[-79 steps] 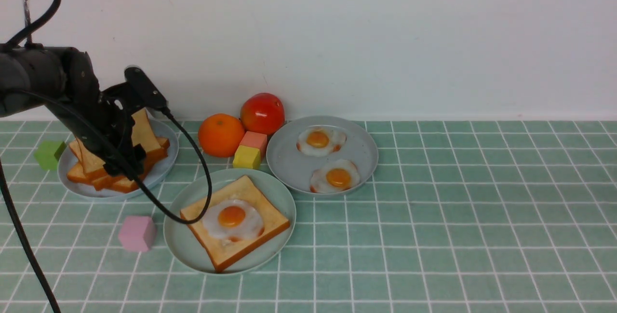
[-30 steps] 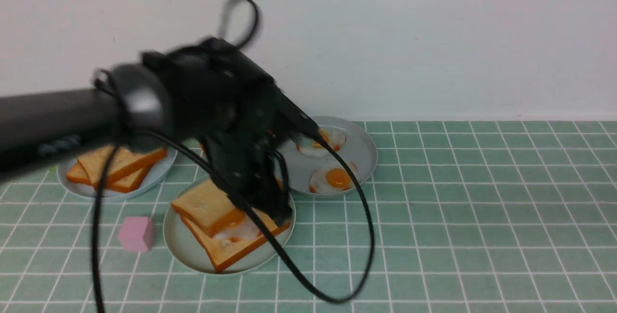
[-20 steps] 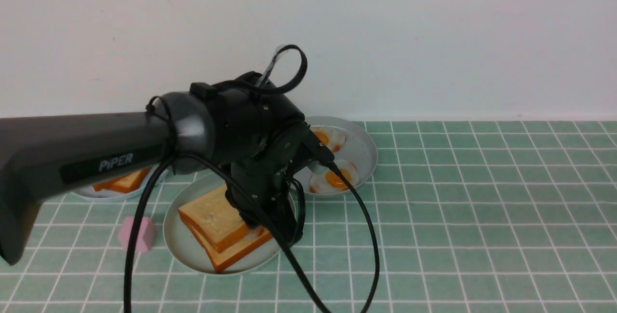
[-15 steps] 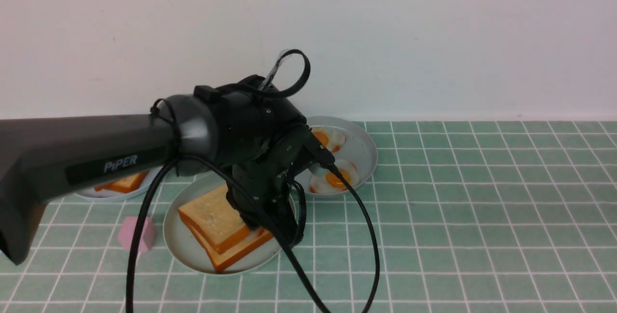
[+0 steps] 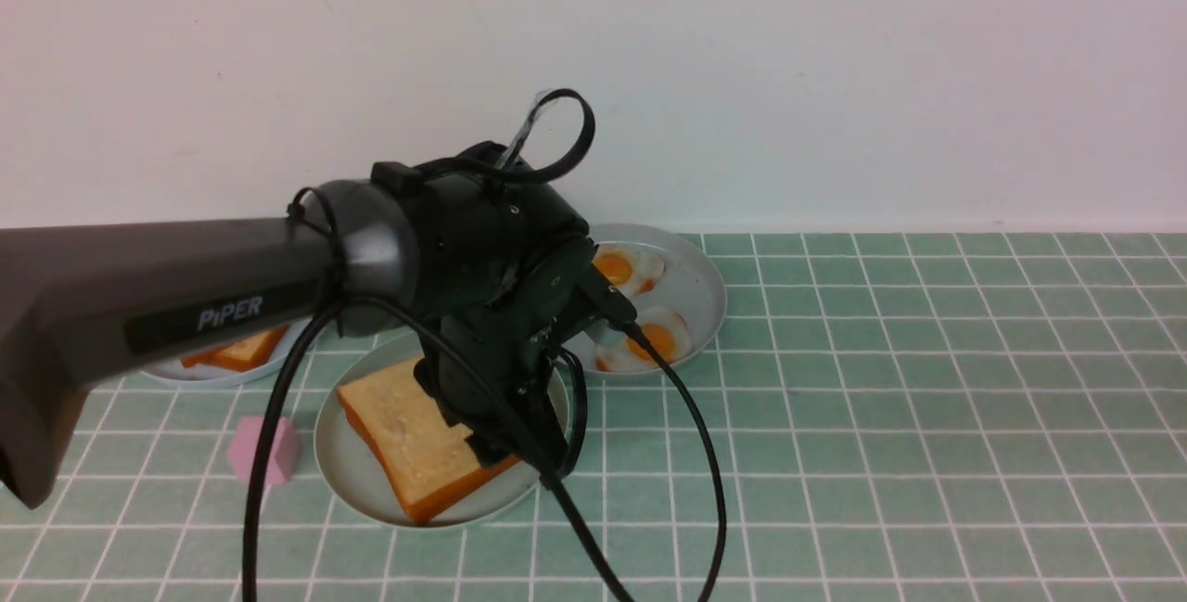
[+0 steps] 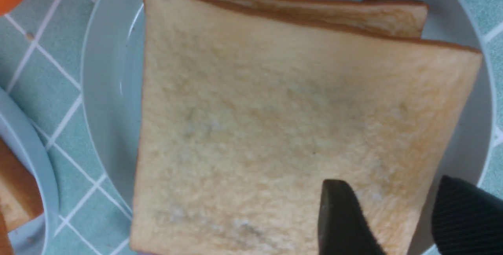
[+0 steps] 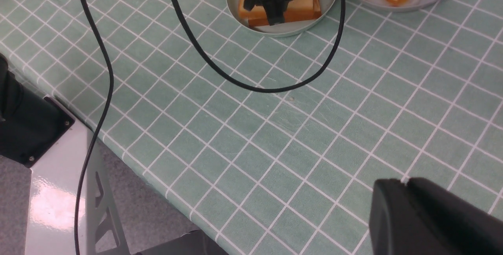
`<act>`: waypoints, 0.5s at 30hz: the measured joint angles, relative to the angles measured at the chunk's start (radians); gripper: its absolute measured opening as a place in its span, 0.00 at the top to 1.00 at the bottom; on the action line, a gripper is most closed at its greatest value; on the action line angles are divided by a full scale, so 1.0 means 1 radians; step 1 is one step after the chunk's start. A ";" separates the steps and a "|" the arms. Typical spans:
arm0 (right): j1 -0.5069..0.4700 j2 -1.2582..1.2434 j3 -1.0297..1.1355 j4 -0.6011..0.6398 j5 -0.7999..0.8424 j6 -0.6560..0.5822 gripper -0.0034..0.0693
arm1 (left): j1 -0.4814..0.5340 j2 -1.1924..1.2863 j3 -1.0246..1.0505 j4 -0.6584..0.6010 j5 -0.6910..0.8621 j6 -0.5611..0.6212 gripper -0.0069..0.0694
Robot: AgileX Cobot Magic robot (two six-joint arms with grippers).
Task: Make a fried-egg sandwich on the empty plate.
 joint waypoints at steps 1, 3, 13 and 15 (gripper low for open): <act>0.000 0.000 0.000 0.000 0.000 0.000 0.86 | 0.000 0.000 0.000 -0.006 0.000 0.000 0.44; 0.000 0.000 0.000 0.000 0.000 0.000 0.86 | 0.000 -0.002 0.000 -0.027 0.001 -0.001 0.43; 0.000 -0.002 0.000 -0.025 0.006 0.000 0.86 | -0.082 -0.379 0.035 -0.180 -0.066 -0.037 0.78; 0.000 -0.008 0.000 -0.031 0.008 0.000 0.86 | -0.088 -0.454 0.061 -0.196 -0.100 -0.059 0.85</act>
